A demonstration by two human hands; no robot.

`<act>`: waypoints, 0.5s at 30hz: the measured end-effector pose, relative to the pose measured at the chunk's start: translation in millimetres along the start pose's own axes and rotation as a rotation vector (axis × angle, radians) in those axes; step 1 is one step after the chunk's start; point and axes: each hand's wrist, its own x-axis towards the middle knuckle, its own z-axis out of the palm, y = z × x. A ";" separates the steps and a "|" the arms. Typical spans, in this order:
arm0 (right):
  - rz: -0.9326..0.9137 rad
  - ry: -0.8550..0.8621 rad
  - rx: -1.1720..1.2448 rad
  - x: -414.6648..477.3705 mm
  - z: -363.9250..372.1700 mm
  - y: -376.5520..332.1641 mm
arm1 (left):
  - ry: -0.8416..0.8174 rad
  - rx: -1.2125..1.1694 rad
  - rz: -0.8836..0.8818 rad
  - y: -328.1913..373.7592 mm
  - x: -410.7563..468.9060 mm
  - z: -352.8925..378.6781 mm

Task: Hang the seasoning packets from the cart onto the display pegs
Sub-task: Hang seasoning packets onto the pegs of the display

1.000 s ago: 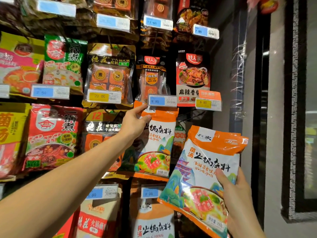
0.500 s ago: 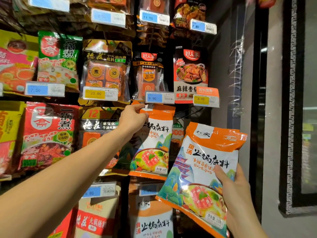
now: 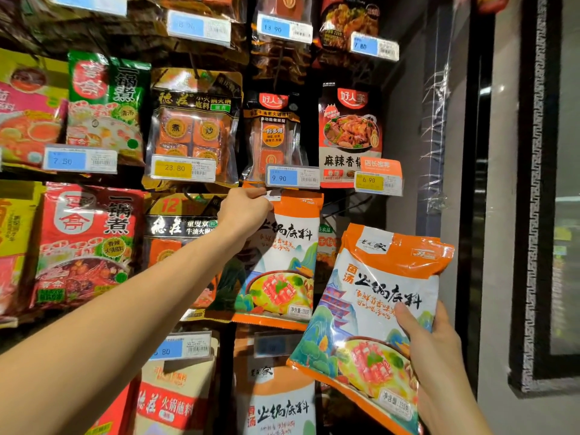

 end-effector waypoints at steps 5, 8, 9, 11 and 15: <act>-0.015 0.006 -0.006 1.5 -4.1 -2.3 | 0.028 0.104 0.021 -8.4 9.7 6.8; -0.029 -0.009 0.003 2.4 -5.6 -2.3 | 0.048 0.256 0.128 -23.7 11.8 13.4; -0.030 -0.018 0.009 2.2 -5.2 -1.4 | 0.044 0.340 0.163 -28.9 11.2 15.9; -0.035 -0.031 0.022 0.6 -3.6 0.5 | 0.071 0.572 0.209 -34.1 3.9 19.2; -0.072 -0.063 0.036 -3.8 3.5 7.6 | 0.181 0.392 0.416 -29.6 -49.3 22.9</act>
